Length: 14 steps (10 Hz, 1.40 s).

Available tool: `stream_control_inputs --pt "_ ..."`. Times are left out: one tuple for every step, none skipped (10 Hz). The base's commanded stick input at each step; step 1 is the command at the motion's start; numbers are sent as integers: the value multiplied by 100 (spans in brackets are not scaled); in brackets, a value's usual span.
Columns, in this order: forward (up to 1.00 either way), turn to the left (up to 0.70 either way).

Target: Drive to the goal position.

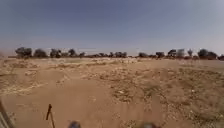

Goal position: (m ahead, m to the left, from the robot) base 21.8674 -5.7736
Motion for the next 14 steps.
stream_control_inputs --pt "50 0" --pt "50 0" --pt "50 0" --pt "50 0" --pt "50 0" --pt "50 0" --pt "50 0" --pt "50 0" --pt "50 0" --pt "50 0" --pt "50 0" --pt "50 -16" --pt "50 -49" --pt "50 -50"
